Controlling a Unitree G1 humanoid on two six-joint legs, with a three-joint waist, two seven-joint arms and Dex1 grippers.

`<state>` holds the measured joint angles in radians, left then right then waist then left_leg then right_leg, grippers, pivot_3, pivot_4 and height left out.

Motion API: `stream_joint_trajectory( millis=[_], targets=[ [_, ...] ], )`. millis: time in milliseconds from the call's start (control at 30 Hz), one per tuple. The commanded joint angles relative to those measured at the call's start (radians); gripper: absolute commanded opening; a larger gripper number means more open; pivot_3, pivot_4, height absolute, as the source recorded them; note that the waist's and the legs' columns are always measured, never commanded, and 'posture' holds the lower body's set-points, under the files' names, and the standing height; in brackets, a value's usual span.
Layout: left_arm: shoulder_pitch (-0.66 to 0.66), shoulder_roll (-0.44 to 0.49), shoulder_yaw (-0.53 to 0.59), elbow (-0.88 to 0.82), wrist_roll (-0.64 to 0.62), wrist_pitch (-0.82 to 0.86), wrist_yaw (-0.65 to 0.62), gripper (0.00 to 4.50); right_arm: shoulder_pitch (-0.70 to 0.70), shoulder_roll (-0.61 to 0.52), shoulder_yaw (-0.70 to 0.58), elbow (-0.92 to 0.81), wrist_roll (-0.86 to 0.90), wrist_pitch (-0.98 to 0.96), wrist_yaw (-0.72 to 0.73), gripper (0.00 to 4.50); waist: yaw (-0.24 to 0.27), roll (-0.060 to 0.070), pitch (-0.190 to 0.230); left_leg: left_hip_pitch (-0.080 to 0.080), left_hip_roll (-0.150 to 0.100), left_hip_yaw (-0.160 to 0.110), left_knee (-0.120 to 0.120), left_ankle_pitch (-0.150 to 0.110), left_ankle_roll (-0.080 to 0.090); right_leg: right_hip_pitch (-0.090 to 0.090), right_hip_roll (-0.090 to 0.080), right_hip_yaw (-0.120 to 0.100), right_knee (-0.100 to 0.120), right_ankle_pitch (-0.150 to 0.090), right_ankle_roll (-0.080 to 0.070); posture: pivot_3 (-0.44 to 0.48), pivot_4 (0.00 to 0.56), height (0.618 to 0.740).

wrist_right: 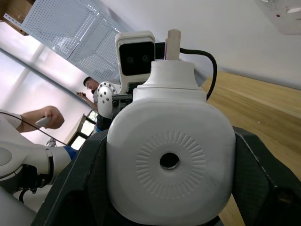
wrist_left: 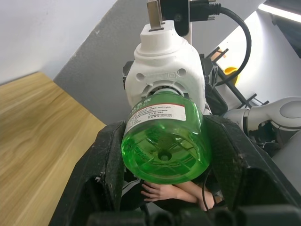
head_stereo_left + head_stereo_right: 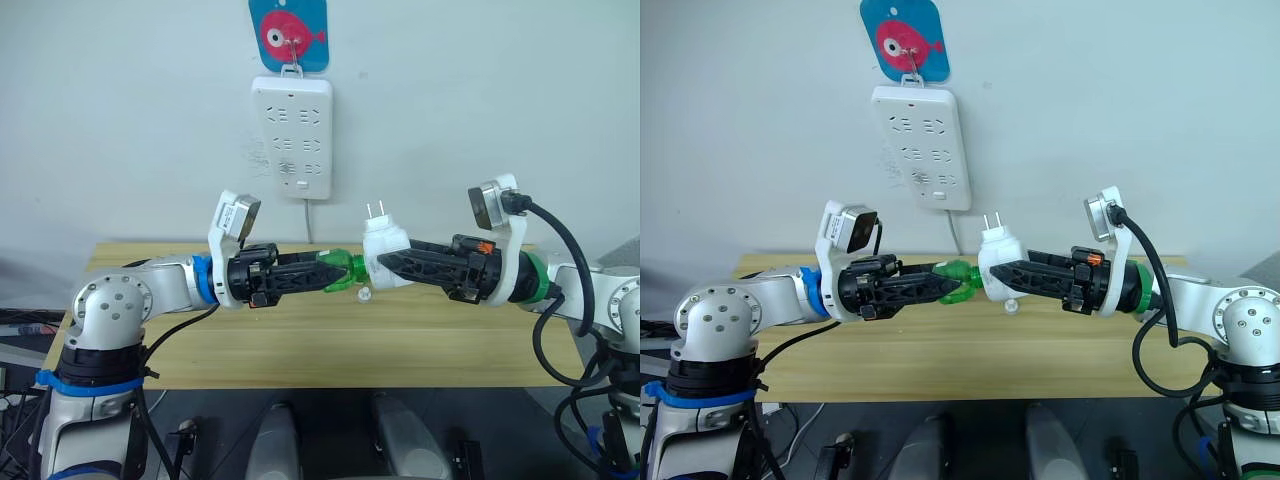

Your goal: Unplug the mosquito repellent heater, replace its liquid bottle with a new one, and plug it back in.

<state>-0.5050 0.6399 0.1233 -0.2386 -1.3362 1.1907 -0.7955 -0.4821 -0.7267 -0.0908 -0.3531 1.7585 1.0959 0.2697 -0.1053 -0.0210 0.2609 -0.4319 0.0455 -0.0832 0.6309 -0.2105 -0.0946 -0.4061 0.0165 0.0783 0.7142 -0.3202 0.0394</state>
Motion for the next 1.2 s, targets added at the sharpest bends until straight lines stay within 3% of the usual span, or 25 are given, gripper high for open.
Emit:
stream_joint_trajectory(
  millis=[33, 433, 467, 567, 800, 1000, 1100, 1200],
  targets=[
    [-0.009, -0.008, -0.009, -0.052, 0.003, -0.020, -0.023, 2.33, -0.013, 0.001, 0.005, -0.045, 0.026, -0.025, -0.012, 2.98, 0.000, 0.000, 0.000, 0.000, 0.000, 0.000, 0.000, 0.000, 0.000, 0.000, 0.000, 0.000, 0.000, 0.000, 0.000, -0.138, 0.229, 0.725],
    [-0.004, -0.054, -0.037, -0.079, 0.069, -0.073, -0.047, 2.33, -0.013, -0.022, 0.057, -0.038, 0.100, -0.021, -0.101, 2.98, 0.000, 0.000, 0.000, 0.000, 0.000, 0.000, 0.000, 0.000, 0.000, 0.000, 0.000, 0.000, 0.000, 0.000, 0.000, -0.140, 0.231, 0.725],
    [0.000, -0.054, -0.038, -0.077, 0.078, -0.076, -0.052, 2.33, -0.011, -0.029, 0.054, -0.029, 0.104, -0.019, -0.099, 3.69, 0.000, 0.000, 0.000, 0.000, 0.000, 0.000, 0.000, 0.000, 0.000, 0.000, 0.000, 0.000, 0.000, 0.000, 0.000, -0.140, 0.231, 0.725],
    [0.004, -0.059, -0.034, -0.062, 0.095, -0.088, -0.049, 2.33, -0.010, -0.048, 0.052, -0.019, 0.096, -0.015, -0.090, 4.50, 0.000, 0.000, 0.000, 0.000, 0.000, 0.000, 0.000, 0.000, 0.000, 0.000, 0.000, 0.000, 0.000, 0.000, 0.000, -0.143, 0.229, 0.725],
    [-0.016, -0.093, -0.014, -0.014, 0.101, -0.107, -0.009, 2.33, 0.031, -0.098, 0.035, -0.087, 0.038, -0.007, -0.003, 4.50, 0.005, 0.000, 0.000, 0.000, 0.000, 0.000, 0.001, 0.000, 0.000, 0.000, 0.000, 0.000, 0.000, 0.000, 0.000, -0.145, 0.224, 0.725],
    [-0.035, -0.096, -0.006, 0.015, 0.107, -0.104, -0.002, 2.33, 0.238, -0.188, 0.047, -0.331, -0.476, -0.181, 0.319, 4.50, 0.018, 0.000, 0.000, 0.000, 0.000, -0.001, 0.001, 0.000, 0.000, 0.000, 0.000, -0.002, -0.001, 0.000, 0.000, -0.154, 0.220, 0.725],
    [-0.046, -0.073, -0.011, 0.021, 0.098, -0.075, -0.031, 2.33, 0.289, -0.263, 0.061, -0.278, -0.577, -0.189, 0.478, 3.94, 0.018, 0.000, 0.000, 0.000, -0.001, -0.001, 0.002, 0.000, 0.000, 0.001, 0.000, -0.002, -0.001, 0.000, 0.000, -0.158, 0.222, 0.725],
    [-0.049, -0.036, -0.022, 0.016, 0.083, -0.035, -0.072, 2.33, 0.239, -0.271, 0.078, -0.164, -0.727, -0.274, 0.554, 2.84, 0.012, 0.000, 0.000, 0.000, 0.000, 0.000, 0.005, 0.000, 0.000, 0.002, 0.000, -0.001, 0.000, 0.000, 0.001, -0.163, 0.224, 0.725]
  ],
)
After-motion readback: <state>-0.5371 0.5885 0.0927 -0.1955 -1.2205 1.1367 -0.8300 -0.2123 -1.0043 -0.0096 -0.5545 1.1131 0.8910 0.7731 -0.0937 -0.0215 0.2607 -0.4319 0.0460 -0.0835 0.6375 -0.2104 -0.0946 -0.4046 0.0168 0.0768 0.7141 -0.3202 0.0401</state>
